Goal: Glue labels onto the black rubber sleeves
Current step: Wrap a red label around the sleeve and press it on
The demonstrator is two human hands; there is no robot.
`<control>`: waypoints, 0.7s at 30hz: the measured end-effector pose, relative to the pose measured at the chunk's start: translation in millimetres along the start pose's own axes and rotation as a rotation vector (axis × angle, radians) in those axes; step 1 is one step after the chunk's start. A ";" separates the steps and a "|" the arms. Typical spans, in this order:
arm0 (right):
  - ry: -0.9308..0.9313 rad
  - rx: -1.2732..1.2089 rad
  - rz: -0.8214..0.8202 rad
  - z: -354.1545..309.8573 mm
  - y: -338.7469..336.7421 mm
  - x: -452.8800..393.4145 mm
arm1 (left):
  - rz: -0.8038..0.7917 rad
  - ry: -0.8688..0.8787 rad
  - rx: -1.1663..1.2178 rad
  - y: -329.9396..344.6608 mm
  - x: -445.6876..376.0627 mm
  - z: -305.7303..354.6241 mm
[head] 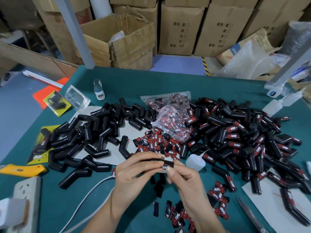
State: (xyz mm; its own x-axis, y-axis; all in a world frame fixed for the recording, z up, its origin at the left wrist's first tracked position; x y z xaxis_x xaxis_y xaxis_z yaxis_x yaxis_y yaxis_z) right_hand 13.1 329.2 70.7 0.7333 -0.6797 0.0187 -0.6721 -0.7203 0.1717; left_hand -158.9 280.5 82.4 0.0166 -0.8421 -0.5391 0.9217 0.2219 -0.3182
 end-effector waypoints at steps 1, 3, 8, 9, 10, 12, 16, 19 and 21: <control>0.000 0.000 0.005 -0.3 0.0 0.2 | -0.001 0.001 0.005 0.1 -0.6 0.5; -0.001 0.000 0.016 -1.3 0.5 -0.2 | -0.003 0.001 0.013 0.1 -0.9 0.5; -0.002 -0.005 0.034 -1.8 1.3 -1.0 | 0.013 -0.014 0.018 0.8 0.7 -1.3; -0.005 -0.008 0.036 -1.8 1.4 -0.9 | 0.018 -0.019 0.022 1.4 0.8 -0.9; -0.007 -0.011 0.036 -1.8 1.5 -1.0 | 0.023 -0.024 0.027 1.7 0.5 -0.3; -0.009 -0.008 0.032 -1.5 1.4 -1.3 | 0.033 -0.038 0.035 1.0 -0.5 1.1; -0.009 0.001 0.021 -1.4 1.8 -2.3 | 0.050 -0.040 0.044 1.0 -1.2 4.5; -0.017 0.021 0.013 -3.5 3.0 -3.3 | 0.038 -0.039 0.086 1.5 -3.1 6.1; -0.014 0.015 0.013 -4.3 3.1 -3.9 | -0.007 -0.001 0.040 0.6 -3.3 5.3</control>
State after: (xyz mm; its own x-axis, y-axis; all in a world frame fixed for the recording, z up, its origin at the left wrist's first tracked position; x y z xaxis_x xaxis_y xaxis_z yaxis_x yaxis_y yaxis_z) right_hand 8.6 330.2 75.4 0.7229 -0.6909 0.0074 -0.6832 -0.7132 0.1564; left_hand -156.4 280.8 88.1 0.0107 -0.8440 -0.5363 0.9364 0.1966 -0.2907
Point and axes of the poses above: each hand's wrist, its own x-axis away from the middle knuckle, its own y-axis out of the palm, z = x × y, the point moved 2 cm from there along -x, towards the middle knuckle, and after that the axes turned 15 degrees about -z, right-handed, at the moved point
